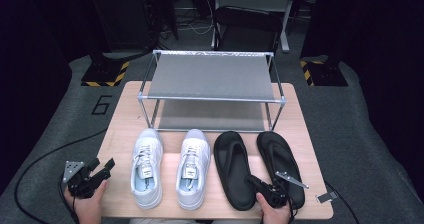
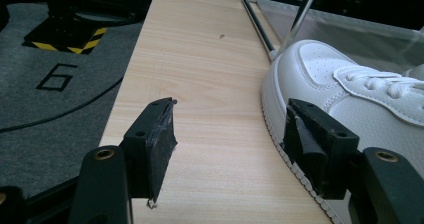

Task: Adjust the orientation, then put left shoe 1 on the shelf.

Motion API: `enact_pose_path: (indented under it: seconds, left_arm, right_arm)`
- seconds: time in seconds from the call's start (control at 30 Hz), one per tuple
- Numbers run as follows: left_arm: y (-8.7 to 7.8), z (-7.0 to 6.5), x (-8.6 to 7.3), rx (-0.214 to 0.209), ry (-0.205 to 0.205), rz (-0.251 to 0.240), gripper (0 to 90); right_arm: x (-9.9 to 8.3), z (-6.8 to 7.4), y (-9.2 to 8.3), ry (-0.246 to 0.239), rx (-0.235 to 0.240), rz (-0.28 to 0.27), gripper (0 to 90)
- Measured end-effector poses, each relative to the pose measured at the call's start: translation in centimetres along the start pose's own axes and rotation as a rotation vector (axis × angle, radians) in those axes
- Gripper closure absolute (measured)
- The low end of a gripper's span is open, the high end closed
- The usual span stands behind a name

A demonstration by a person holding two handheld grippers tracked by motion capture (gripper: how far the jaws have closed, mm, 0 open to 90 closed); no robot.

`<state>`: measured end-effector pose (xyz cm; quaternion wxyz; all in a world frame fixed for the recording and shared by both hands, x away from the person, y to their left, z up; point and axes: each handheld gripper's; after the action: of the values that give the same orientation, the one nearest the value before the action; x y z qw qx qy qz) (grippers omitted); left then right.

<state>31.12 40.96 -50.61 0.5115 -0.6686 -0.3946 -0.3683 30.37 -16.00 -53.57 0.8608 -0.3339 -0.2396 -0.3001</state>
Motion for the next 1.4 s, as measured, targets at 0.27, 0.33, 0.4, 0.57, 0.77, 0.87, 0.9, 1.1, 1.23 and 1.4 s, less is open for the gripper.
enact_pose_path:
  seconds: [0.27, 0.33, 0.4, 0.57, 0.77, 0.87, 0.9, 1.1, 1.23, 1.4]
  left_arm:
    - [0.0, 0.0, 0.0, 0.002, -0.002, 0.004, 37.0]
    - [0.0, 0.0, 0.0, 0.001, 0.001, -0.001, 37.0]
    - [0.1, 0.0, 0.0, 0.002, -0.004, -0.009, 37.0]
    - [0.1, 0.0, 0.0, 0.001, -0.005, 0.000, 37.0]
    - [0.2, 0.1, 0.0, 0.004, -0.005, -0.005, 37.0]
    - [0.2, 0.1, 0.0, 0.003, -0.006, -0.003, 37.1]
    - [0.2, 0.1, 0.0, 0.002, -0.008, -0.005, 37.1]
    - [0.1, 0.2, 0.0, 0.002, -0.012, -0.001, 37.2]
    - [0.2, 0.1, 0.0, 0.002, -0.014, -0.006, 37.3]
    - [0.3, 0.1, 0.0, 0.001, -0.010, -0.006, 37.4]
  right_arm:
    - [0.1, -0.6, -0.3, 0.045, 0.015, -0.032, 66.0]
    - [0.1, -0.6, -0.5, 0.061, 0.012, -0.032, 66.0]
    - [0.2, -0.5, -0.7, 0.066, 0.011, -0.048, 65.9]
    - [0.3, -0.4, -1.0, 0.052, -0.004, -0.066, 65.8]
    - [0.3, -0.2, -0.9, 0.032, -0.007, -0.073, 65.8]
    - [0.4, -0.1, -0.9, 0.029, -0.004, -0.084, 65.8]
    - [0.5, 0.0, -1.0, 0.025, -0.012, -0.078, 65.8]
    - [0.5, 0.3, -0.9, 0.023, -0.025, -0.084, 66.0]
    - [0.6, 0.5, -0.9, 0.020, -0.022, -0.100, 66.1]
    - [0.7, 0.6, -1.0, 0.028, -0.021, -0.120, 66.1]
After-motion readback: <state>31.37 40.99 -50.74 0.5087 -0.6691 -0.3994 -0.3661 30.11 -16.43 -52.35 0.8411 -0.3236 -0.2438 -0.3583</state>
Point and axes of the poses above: each handheld gripper's, and its own axes: y roughly forward along the jaws, x roughly out of its top, z roughly to its left
